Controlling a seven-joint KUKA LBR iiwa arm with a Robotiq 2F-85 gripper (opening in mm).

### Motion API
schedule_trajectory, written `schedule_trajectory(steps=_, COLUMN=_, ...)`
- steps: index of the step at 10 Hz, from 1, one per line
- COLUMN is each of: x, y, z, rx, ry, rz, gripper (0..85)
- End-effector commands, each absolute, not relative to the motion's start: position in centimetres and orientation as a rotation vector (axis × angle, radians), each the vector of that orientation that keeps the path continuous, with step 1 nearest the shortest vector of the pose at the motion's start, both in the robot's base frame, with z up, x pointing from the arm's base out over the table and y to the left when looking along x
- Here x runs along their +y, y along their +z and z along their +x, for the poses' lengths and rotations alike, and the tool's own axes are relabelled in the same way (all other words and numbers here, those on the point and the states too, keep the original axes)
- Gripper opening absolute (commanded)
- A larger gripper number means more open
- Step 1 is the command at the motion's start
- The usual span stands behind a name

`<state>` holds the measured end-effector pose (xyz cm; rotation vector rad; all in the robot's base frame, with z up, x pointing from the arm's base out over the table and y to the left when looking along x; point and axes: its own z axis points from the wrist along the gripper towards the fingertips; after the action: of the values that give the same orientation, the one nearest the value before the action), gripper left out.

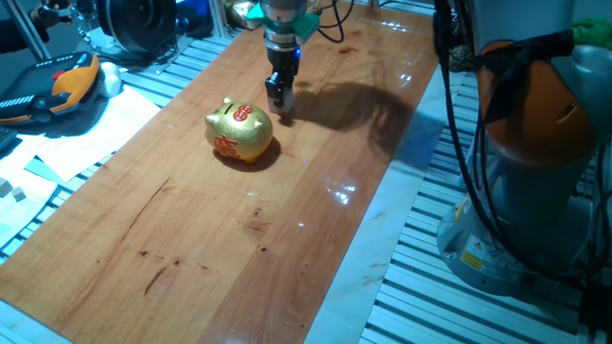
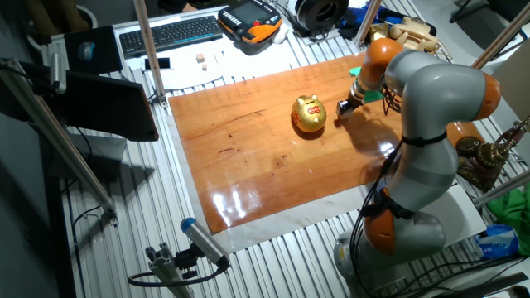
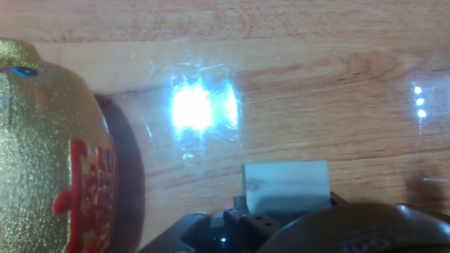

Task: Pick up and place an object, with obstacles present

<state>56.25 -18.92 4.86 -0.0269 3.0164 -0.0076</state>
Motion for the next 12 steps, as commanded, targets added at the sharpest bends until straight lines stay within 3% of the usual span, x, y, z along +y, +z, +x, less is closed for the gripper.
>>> schedule_trajectory(steps=1, x=-19.0, y=4.7, z=56.2, rx=3.006, ry=-0.010, rz=-0.025, gripper=34.0)
schedule_trajectory(steps=2, x=-18.9, y=4.5, z=56.2, rx=2.995, ry=-0.017, rz=-0.018, gripper=51.0)
schedule_trajectory(steps=3, x=-19.0, y=4.6, z=56.2, rx=2.983, ry=-0.017, rz=0.005, gripper=51.0)
schedule_trajectory(steps=4, x=-18.9, y=4.8, z=56.2, rx=2.975, ry=-0.032, rz=0.015, gripper=68.0)
schedule_trajectory(steps=7, x=-18.7, y=5.6, z=56.5, rx=2.962, ry=-0.046, rz=0.054, gripper=68.0)
schedule_trajectory(steps=10, x=-18.6, y=8.6, z=56.7, rx=2.990, ry=-0.045, rz=0.037, gripper=68.0)
schedule_trajectory(steps=11, x=-18.3, y=9.9, z=56.9, rx=2.996, ry=-0.050, rz=0.034, gripper=51.0)
schedule_trajectory(steps=12, x=-17.8, y=11.1, z=57.1, rx=3.003, ry=-0.052, rz=0.037, gripper=51.0)
